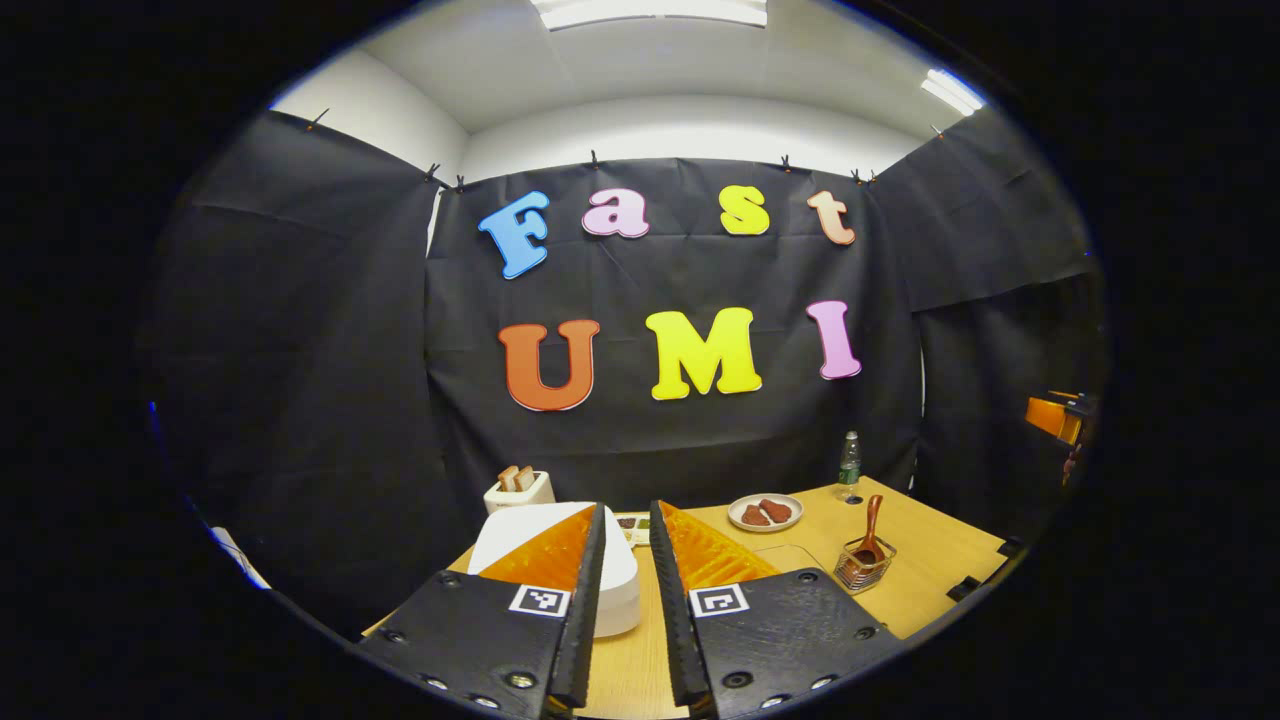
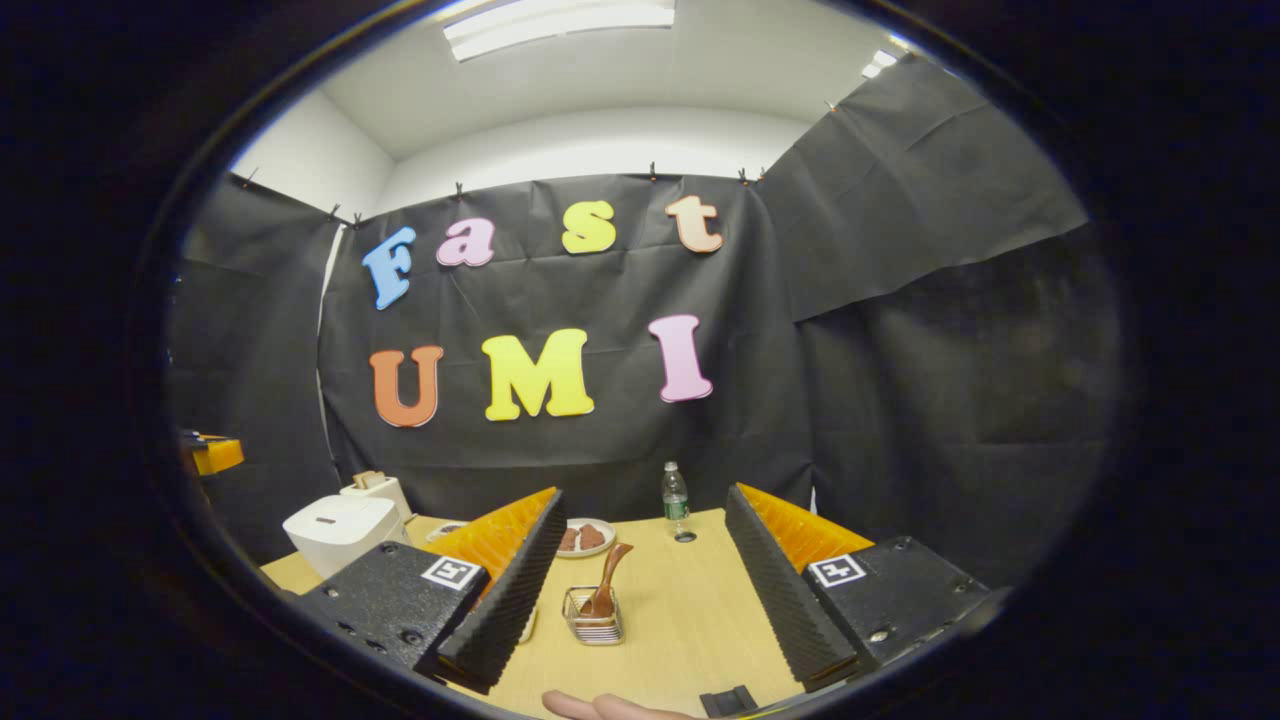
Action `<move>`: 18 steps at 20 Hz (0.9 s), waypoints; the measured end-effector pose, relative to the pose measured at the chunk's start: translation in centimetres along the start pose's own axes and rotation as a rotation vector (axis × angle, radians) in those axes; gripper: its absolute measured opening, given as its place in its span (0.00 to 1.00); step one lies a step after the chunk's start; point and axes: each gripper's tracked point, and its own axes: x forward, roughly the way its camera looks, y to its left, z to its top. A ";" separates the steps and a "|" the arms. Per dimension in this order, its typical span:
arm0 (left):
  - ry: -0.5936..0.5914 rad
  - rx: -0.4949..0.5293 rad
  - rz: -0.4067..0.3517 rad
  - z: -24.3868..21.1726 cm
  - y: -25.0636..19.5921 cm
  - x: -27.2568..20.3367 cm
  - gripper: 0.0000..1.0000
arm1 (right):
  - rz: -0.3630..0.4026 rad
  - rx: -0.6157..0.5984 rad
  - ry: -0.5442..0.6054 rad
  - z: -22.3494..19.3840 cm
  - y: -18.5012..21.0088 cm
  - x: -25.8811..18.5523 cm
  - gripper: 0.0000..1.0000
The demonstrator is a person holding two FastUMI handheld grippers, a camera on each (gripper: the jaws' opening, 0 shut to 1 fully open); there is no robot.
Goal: Close the left gripper, press the button to open the rice cooker; take a wooden spoon from the chopstick holder with the right hand, scoop a spoonful of rice and pour it into the rice cooker, then put the wooden spoon back into the chopstick holder.
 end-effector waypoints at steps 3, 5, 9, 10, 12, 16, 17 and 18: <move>0.034 0.030 0.001 -1.5 0.1 1.3 0.30 | 0.008 -0.012 0.010 -1.1 0.2 1.2 1.00; 0.042 0.021 0.045 -1.7 1.4 2.1 0.34 | 0.010 -0.019 0.017 -1.6 0.2 2.1 1.00; 0.105 -0.032 0.064 -4.6 3.1 5.8 0.01 | -0.005 -0.026 0.015 -2.5 -0.4 4.1 1.00; 0.137 -0.037 0.080 -5.5 3.8 6.8 0.01 | -0.010 -0.025 0.021 -3.0 -0.5 4.5 1.00; 0.192 -0.033 0.122 -7.3 5.7 8.8 0.01 | -0.018 -0.011 0.034 -3.7 -0.9 5.4 1.00; 0.276 -0.059 0.120 -10.3 6.1 12.7 0.01 | -0.042 0.004 0.056 -5.1 -2.4 6.8 1.00; 0.305 -0.049 0.128 -11.3 6.6 13.7 0.00 | -0.054 0.003 0.058 -5.3 -2.9 7.1 1.00; 0.328 -0.038 0.135 -12.1 7.1 14.3 0.00 | -0.068 0.002 0.062 -5.6 -3.4 7.5 1.00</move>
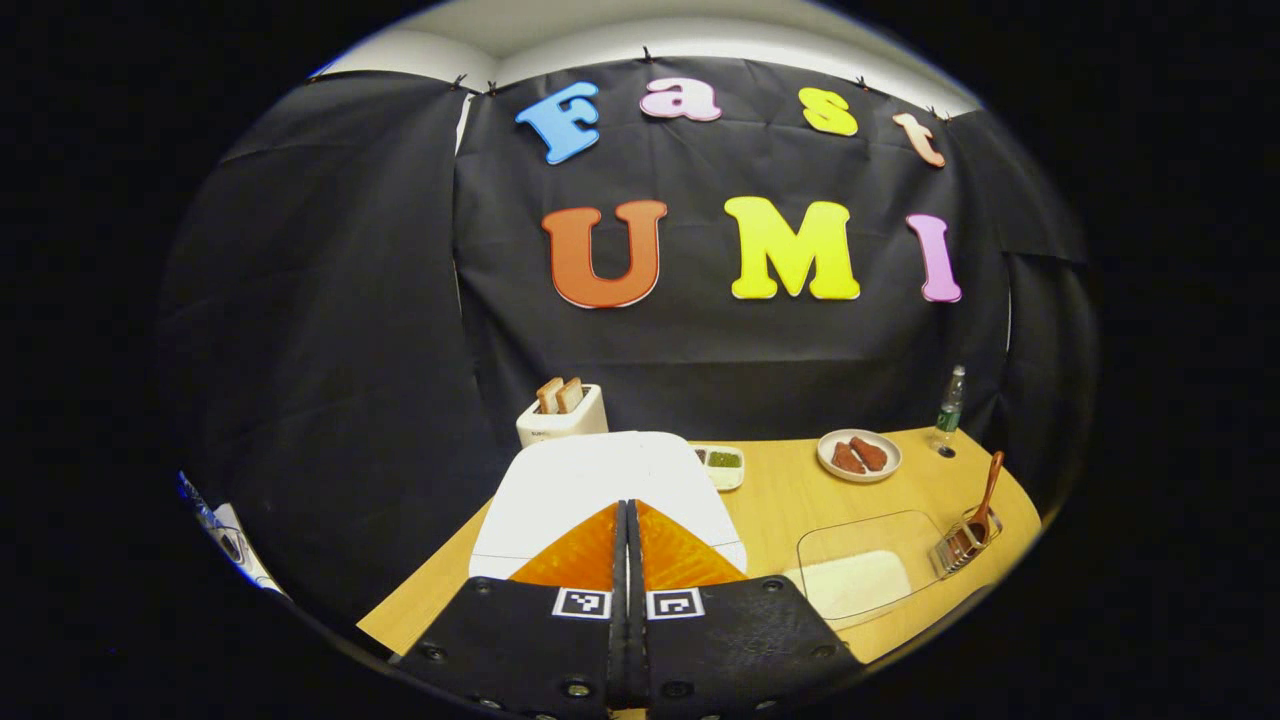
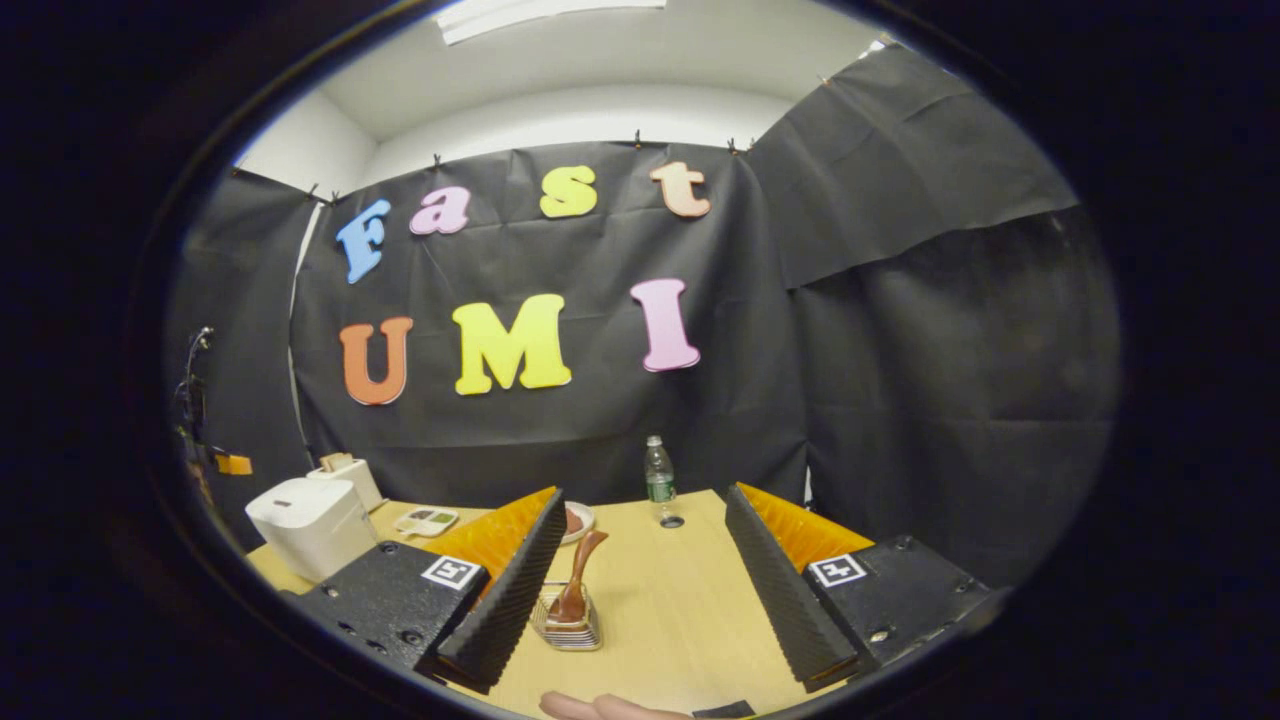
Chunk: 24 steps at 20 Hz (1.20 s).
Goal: Close the left gripper, press the button to open the rice cooker; take a wooden spoon from the chopstick holder with the right hand, scoop a spoonful of rice and pour it into the rice cooker, then put the wooden spoon back into the chopstick holder.
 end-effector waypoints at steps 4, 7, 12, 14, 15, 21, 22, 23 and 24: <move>0.083 0.022 0.025 -2.2 0.7 4.4 0.00 | -0.031 0.011 0.039 -1.7 -1.3 1.3 1.00; 0.133 0.025 0.050 -3.8 1.5 7.0 0.00 | -0.051 -0.008 0.065 -2.8 -2.4 2.1 1.00; 0.191 -0.024 0.071 -5.5 2.3 7.7 0.00 | -0.069 -0.039 0.085 -3.6 -3.4 2.8 1.00; 0.195 -0.022 0.078 -5.7 2.3 7.5 0.00 | -0.068 -0.030 0.087 -3.7 -3.6 3.1 1.00; 0.195 -0.022 0.083 -5.7 2.2 7.3 0.00 | -0.066 -0.023 0.090 -3.7 -3.6 3.1 1.00; 0.199 -0.039 0.087 -6.4 2.0 7.1 0.00 | -0.079 -0.018 0.096 -4.2 -4.3 3.3 1.00; 0.192 -0.040 0.088 -6.2 2.0 7.0 0.00 | -0.077 -0.013 0.101 -4.5 -4.3 3.3 1.00; 0.194 -0.045 0.089 -6.3 2.1 7.1 0.00 | -0.076 -0.008 0.105 -4.5 -4.3 3.1 1.00; 0.190 -0.048 0.091 -6.2 2.1 7.0 0.00 | -0.074 -0.003 0.106 -4.7 -4.4 3.0 1.00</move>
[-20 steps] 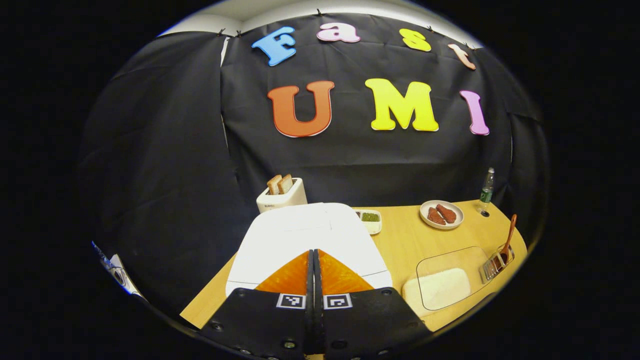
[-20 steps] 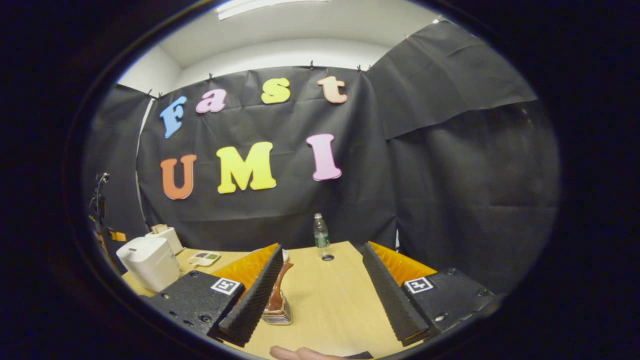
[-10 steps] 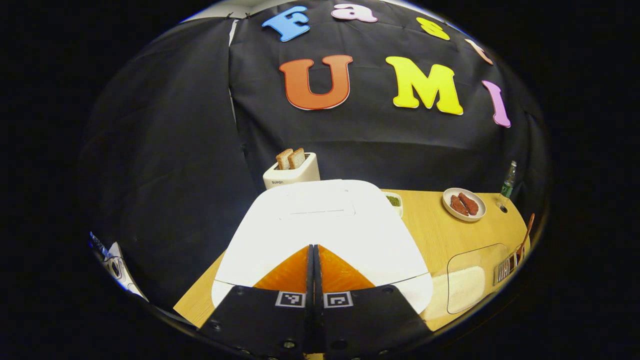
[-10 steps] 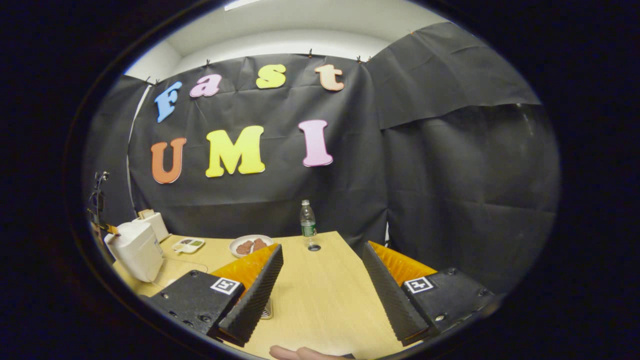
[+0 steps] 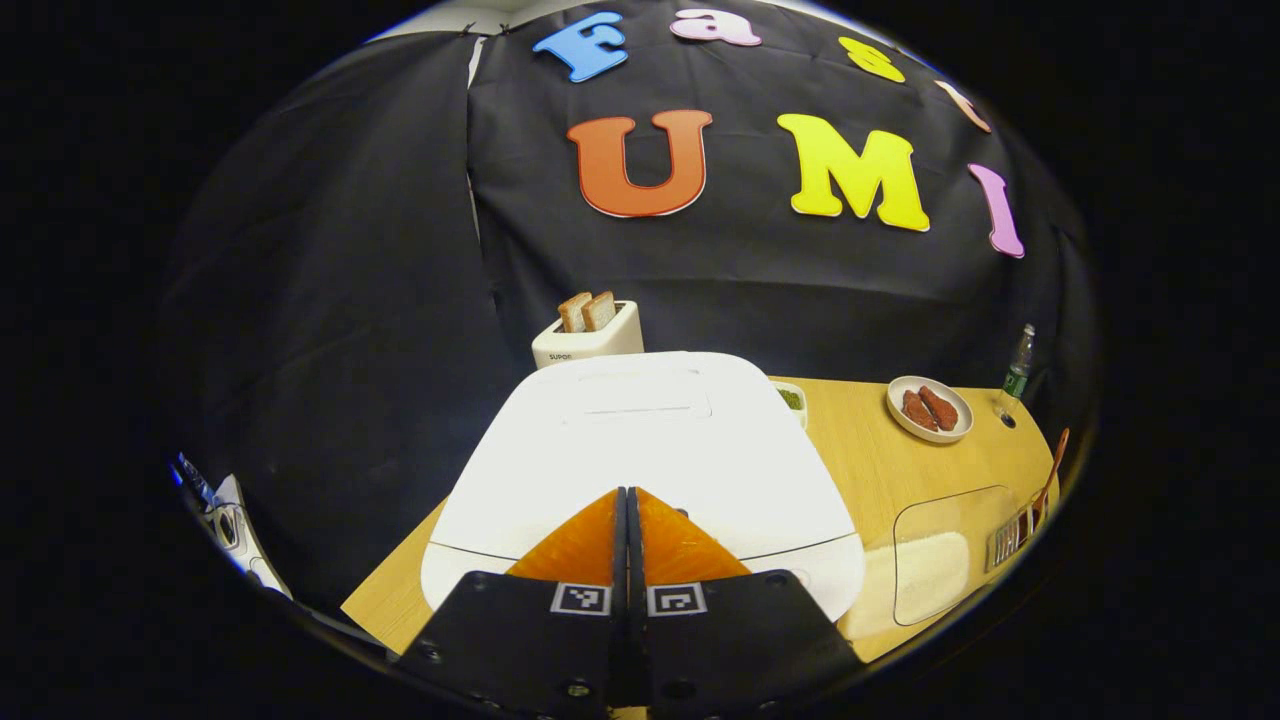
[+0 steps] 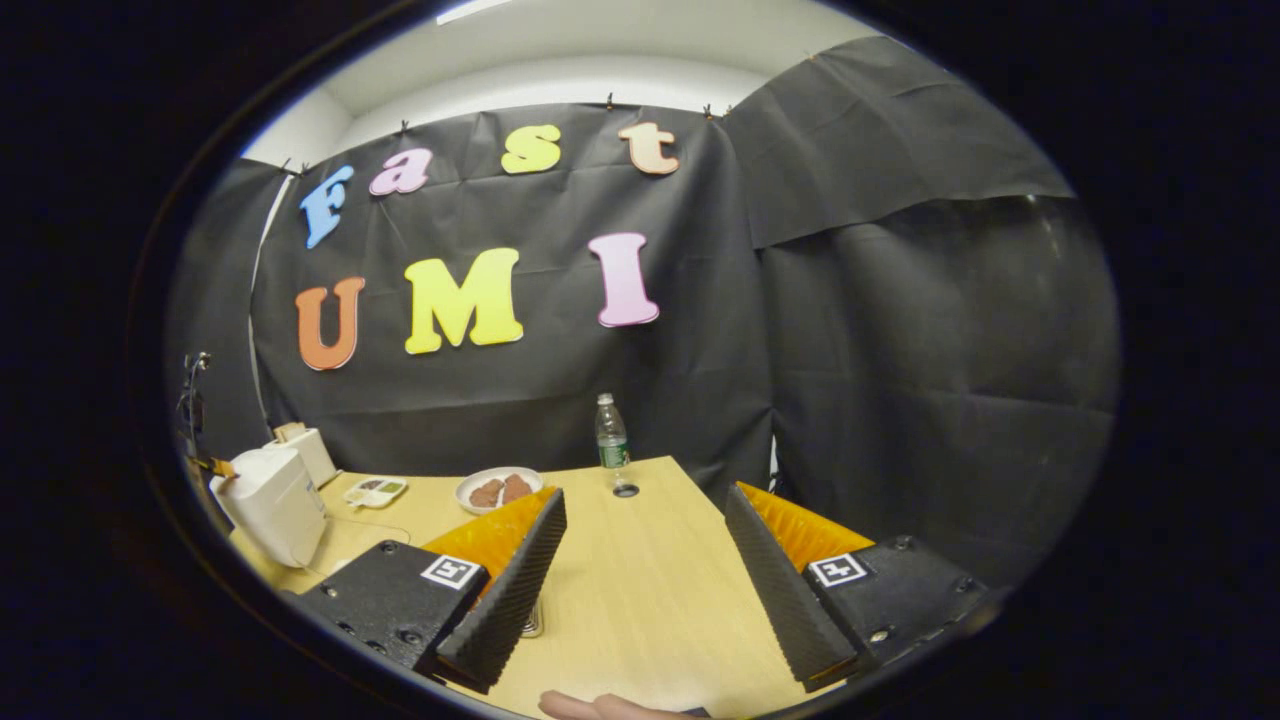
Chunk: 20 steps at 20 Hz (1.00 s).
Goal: Close the left gripper, press the button to open the rice cooker; take a wooden spoon from the chopstick holder with the right hand, scoop a spoonful of rice and pour it into the rice cooker, then put the wooden spoon back into the chopstick holder.
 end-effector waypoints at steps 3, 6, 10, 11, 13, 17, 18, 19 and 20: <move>-0.013 -0.015 0.004 0.1 0.0 -0.5 0.00 | -0.011 0.000 0.016 -0.5 -0.5 -0.2 1.00; -0.077 -0.006 0.004 1.6 0.2 -1.5 0.00 | -0.028 -0.008 0.013 -0.5 -1.3 -0.8 1.00; -0.172 0.003 0.004 3.6 0.3 -4.8 0.00 | -0.043 -0.004 0.023 -1.0 -2.2 -1.9 1.00; -0.180 -0.002 -0.018 3.7 -0.3 -6.0 0.00 | -0.044 -0.003 0.025 -1.2 -2.2 -2.2 1.00; -0.217 0.015 -0.031 3.9 -0.7 -8.4 0.00 | -0.042 -0.003 0.029 -1.3 -2.1 -2.9 1.00; -0.309 0.024 -0.055 4.5 -1.6 -14.3 0.30 | -0.032 -0.012 0.020 -1.4 -1.6 -4.1 1.00; -0.335 0.015 -0.068 4.6 -1.9 -15.5 0.45 | -0.029 -0.015 0.020 -1.6 -1.5 -4.2 1.00; -0.360 0.007 -0.078 4.5 -1.9 -17.1 0.48 | -0.024 -0.019 0.023 -1.7 -1.2 -4.3 1.00; -0.386 0.001 -0.082 4.5 -1.9 -18.6 0.67 | -0.020 -0.021 0.026 -1.9 -1.1 -4.4 1.00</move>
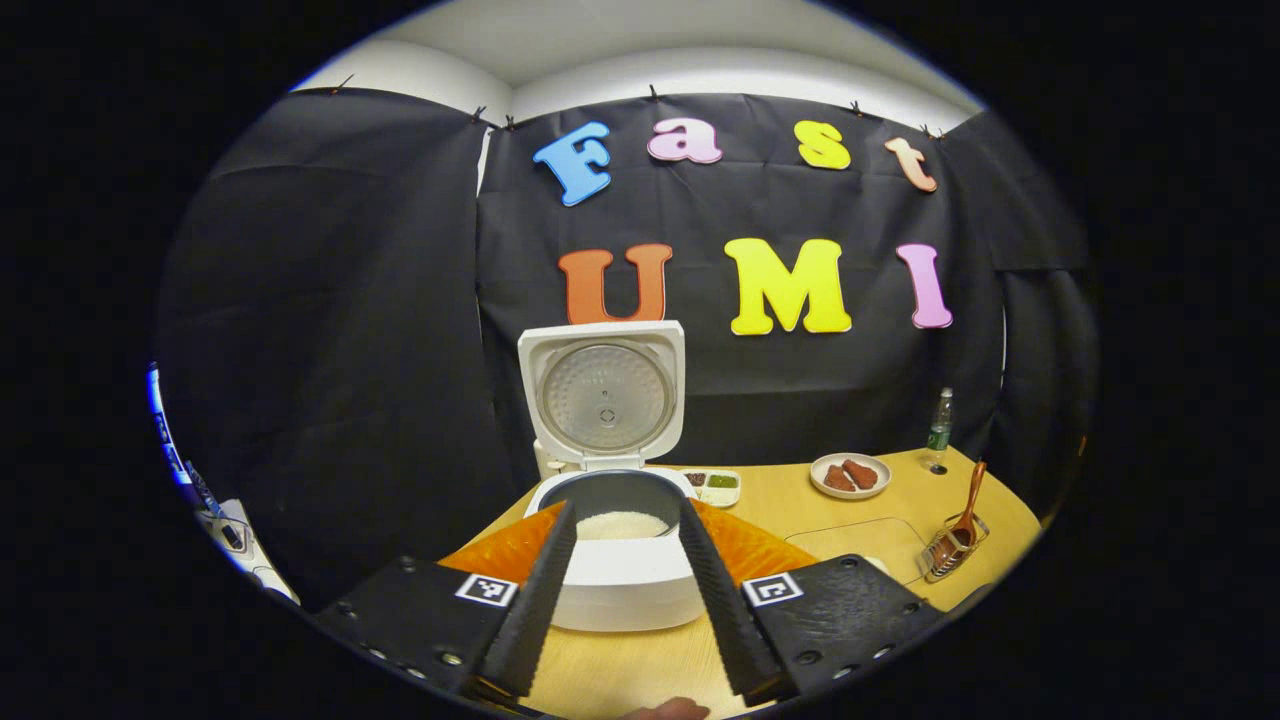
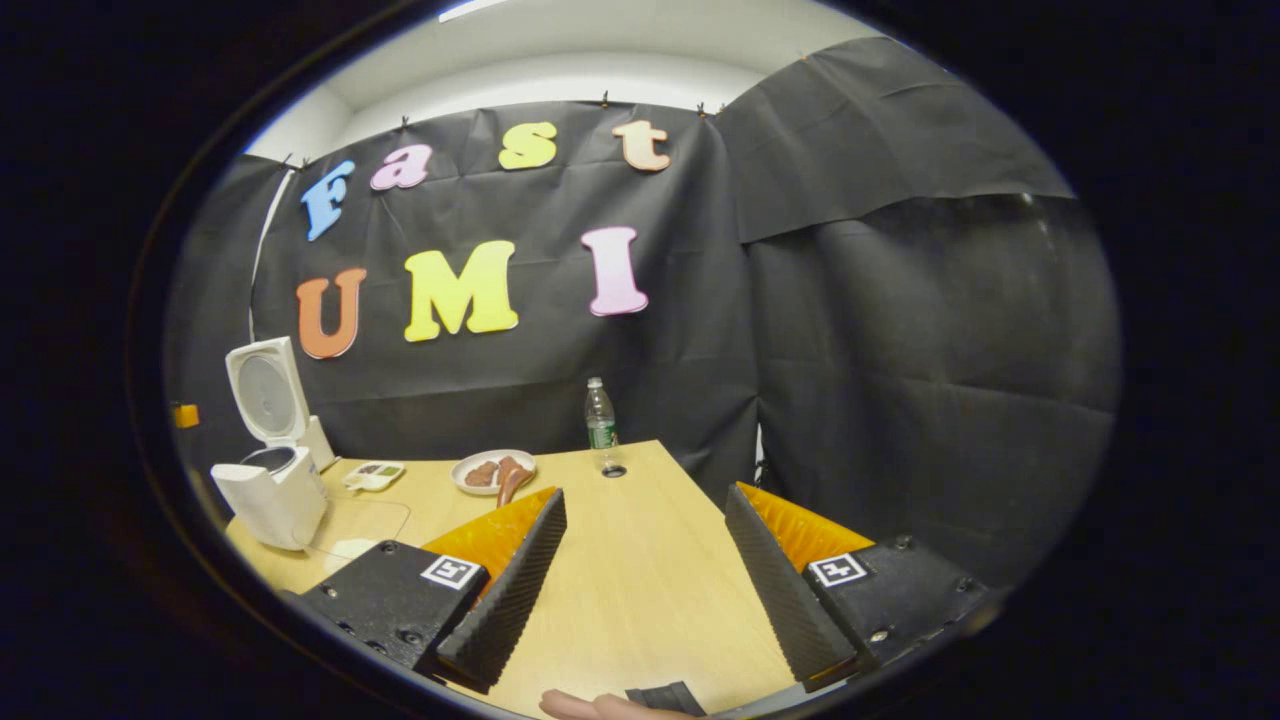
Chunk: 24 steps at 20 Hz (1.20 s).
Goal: Close the left gripper, press the button to open the rice cooker; take a wooden spoon from the chopstick holder with the right hand, scoop a spoonful of rice and pour it into the rice cooker, then put the wooden spoon back into the chopstick holder.
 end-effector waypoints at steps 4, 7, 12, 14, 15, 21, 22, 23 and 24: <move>-0.077 0.002 -0.006 0.8 -0.8 -4.4 0.97 | 0.029 0.001 0.016 -0.7 1.0 0.5 1.00; -0.140 -0.011 -0.013 1.2 -1.2 -7.3 0.97 | 0.064 -0.014 0.021 -1.1 2.1 1.5 1.00; -0.153 -0.026 -0.025 -0.5 -1.9 -9.5 0.96 | 0.123 -0.016 0.015 -1.8 4.3 4.0 1.00; -0.149 -0.018 -0.039 -1.1 -2.3 -10.0 0.97 | 0.144 -0.007 0.026 -2.2 5.1 5.6 1.00; -0.151 -0.011 -0.044 -1.5 -2.4 -10.3 0.96 | 0.159 -0.002 0.030 -2.4 5.8 6.5 1.00; -0.139 -0.002 -0.071 -3.7 -3.2 -9.7 0.96 | 0.245 0.015 0.148 -6.5 9.9 13.3 1.00; -0.130 0.001 -0.074 -4.1 -3.2 -9.4 0.96 | 0.259 0.030 0.168 -7.0 10.6 14.5 1.00; -0.125 0.004 -0.072 -4.3 -3.2 -9.1 0.96 | 0.276 0.042 0.189 -7.5 11.5 15.6 1.00; -0.122 0.008 -0.066 -4.4 -3.1 -8.8 0.96 | 0.291 0.050 0.211 -8.2 12.3 16.7 1.00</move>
